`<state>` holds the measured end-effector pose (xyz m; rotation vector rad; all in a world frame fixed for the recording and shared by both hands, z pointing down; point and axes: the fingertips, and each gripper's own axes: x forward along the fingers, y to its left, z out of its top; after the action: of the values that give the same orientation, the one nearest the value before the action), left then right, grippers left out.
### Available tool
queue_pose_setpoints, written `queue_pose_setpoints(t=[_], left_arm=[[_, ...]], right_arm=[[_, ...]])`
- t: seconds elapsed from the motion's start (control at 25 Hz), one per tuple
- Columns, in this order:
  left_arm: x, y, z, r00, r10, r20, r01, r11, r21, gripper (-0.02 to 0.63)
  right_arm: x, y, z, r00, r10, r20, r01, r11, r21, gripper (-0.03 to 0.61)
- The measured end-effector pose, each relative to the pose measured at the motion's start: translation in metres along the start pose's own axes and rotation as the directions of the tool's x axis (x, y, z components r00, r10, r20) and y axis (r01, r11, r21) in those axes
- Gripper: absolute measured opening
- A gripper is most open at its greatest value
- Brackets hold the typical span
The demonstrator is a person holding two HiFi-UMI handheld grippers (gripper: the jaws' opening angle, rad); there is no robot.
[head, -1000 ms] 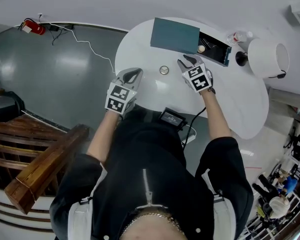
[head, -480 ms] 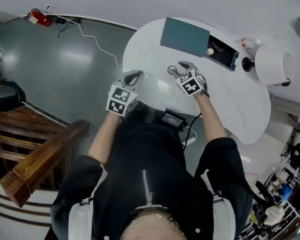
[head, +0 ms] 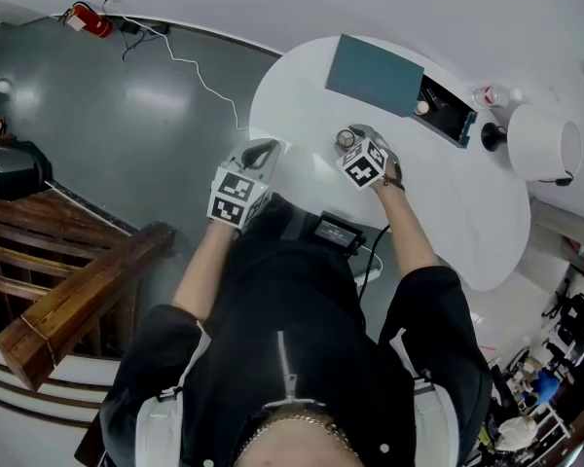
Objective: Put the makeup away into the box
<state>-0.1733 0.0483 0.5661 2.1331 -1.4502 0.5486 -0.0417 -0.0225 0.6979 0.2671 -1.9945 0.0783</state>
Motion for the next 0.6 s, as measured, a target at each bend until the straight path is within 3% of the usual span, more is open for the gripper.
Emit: queue_pose_setpoints(t=[0.32, 0.6], left_arm=[[-0.003, 0.006, -0.004, 1.000, 0.018, -0.006, -0.018, 1.000, -0.015, 0.015], [-0.005, 0.006, -0.006, 1.000, 0.021, -0.017, -0.022, 0.999, -0.027, 0.015]], right_arm=[[0.017, 0.002, -0.015, 0.996, 0.023, -0.087, -0.024, 1.000, -0.008, 0.209], [0.015, 0.002, -0.013, 0.995, 0.049, -0.087, -0.048, 0.999, 0.009, 0.209]])
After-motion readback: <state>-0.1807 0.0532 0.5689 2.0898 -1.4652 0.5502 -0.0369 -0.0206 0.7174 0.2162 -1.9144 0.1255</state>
